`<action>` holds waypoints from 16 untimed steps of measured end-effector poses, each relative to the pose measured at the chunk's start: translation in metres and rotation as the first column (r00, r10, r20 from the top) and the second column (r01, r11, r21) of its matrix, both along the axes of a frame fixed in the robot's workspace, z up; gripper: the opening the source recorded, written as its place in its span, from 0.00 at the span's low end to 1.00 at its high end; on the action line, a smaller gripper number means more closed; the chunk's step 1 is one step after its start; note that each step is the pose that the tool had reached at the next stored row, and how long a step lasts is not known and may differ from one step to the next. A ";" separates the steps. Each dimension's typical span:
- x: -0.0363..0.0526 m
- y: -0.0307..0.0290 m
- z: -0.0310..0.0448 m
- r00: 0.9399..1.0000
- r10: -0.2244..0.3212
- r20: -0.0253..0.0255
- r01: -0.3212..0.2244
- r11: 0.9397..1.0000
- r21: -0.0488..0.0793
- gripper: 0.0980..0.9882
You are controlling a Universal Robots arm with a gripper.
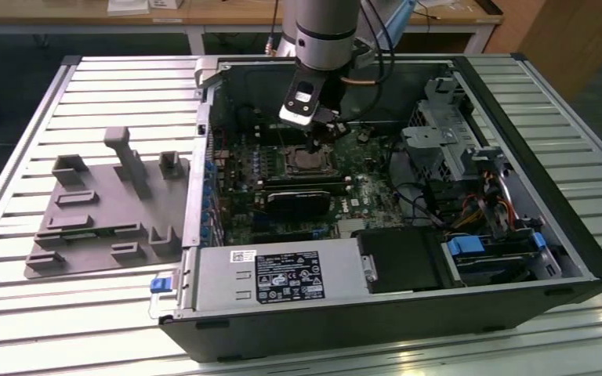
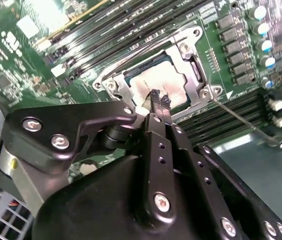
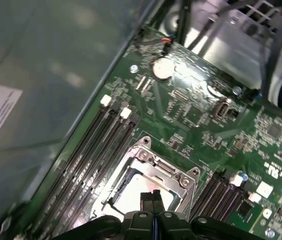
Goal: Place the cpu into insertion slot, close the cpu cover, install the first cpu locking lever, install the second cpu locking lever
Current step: 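Close the cpu cover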
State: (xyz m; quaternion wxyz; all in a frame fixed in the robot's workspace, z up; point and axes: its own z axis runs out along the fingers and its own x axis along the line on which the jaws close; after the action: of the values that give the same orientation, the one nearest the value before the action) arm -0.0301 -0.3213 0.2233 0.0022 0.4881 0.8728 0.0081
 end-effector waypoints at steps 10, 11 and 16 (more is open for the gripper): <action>0.0000 0.0000 -0.0001 0.984 0.180 0.000 -0.180 0.984 0.000 0.00; 0.0000 0.0000 -0.0001 0.980 0.198 0.000 -0.198 0.980 0.000 0.00; 0.0000 0.0000 -0.0002 0.958 0.287 0.000 -0.287 0.958 0.000 0.00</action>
State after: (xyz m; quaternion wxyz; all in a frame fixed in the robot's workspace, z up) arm -0.0301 -0.3213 0.2231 0.0010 0.3564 0.9343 0.0084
